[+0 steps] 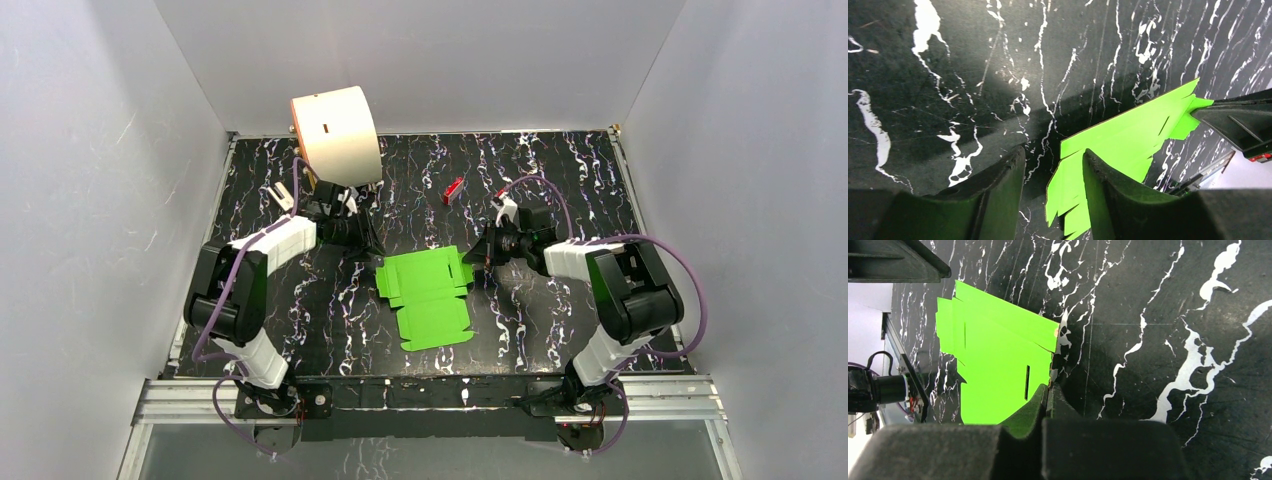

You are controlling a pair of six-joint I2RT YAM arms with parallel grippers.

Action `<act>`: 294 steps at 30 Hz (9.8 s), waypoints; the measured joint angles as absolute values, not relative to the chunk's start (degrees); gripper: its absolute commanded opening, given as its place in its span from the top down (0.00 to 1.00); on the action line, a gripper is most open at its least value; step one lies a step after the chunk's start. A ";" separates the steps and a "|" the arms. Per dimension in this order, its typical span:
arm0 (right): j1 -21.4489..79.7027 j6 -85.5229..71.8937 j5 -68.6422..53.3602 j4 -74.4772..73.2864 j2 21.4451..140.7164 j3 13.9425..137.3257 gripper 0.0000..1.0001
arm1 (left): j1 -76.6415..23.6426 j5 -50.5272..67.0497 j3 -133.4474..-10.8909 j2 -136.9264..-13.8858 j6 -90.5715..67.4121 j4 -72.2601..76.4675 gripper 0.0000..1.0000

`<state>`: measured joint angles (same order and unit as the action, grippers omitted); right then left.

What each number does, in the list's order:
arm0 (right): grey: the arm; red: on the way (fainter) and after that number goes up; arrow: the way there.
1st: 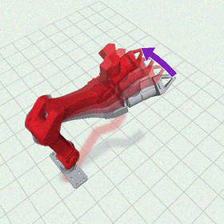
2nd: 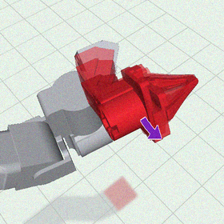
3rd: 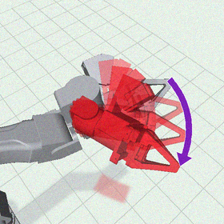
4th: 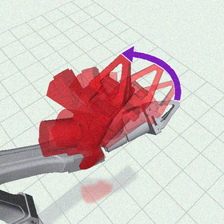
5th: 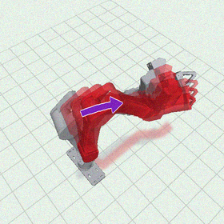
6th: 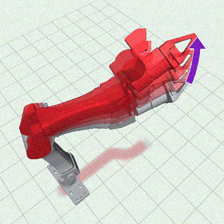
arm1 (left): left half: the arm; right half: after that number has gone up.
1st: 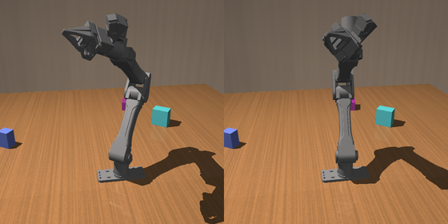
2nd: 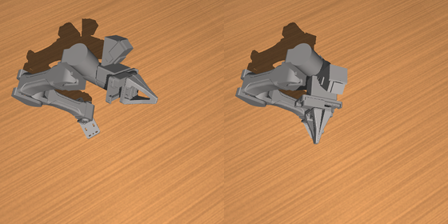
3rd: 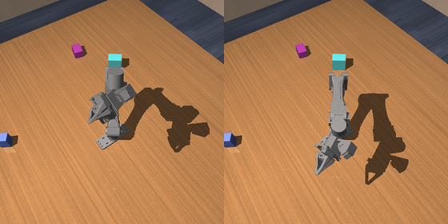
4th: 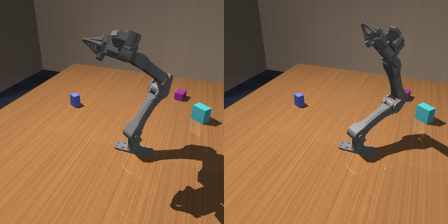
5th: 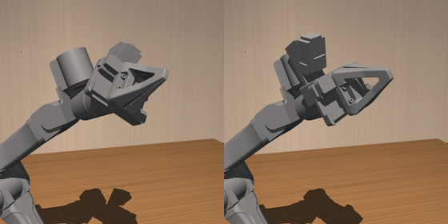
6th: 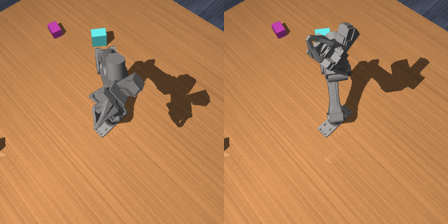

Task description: Fold the paper box

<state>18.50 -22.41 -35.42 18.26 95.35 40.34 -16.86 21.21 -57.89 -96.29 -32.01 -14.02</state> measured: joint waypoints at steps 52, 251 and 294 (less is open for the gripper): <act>19.68 -25.61 -33.95 23.29 91.46 35.81 1.00 | -19.16 28.51 -59.92 -100.09 -29.61 -12.23 0.95; 15.38 -22.81 -56.29 22.57 103.46 45.91 0.69 | -33.50 3.92 -54.76 -89.67 -35.35 -6.00 1.00; 14.79 -20.18 -55.40 16.67 104.18 48.90 1.00 | -33.15 4.62 -54.76 -89.67 -35.35 -6.24 1.00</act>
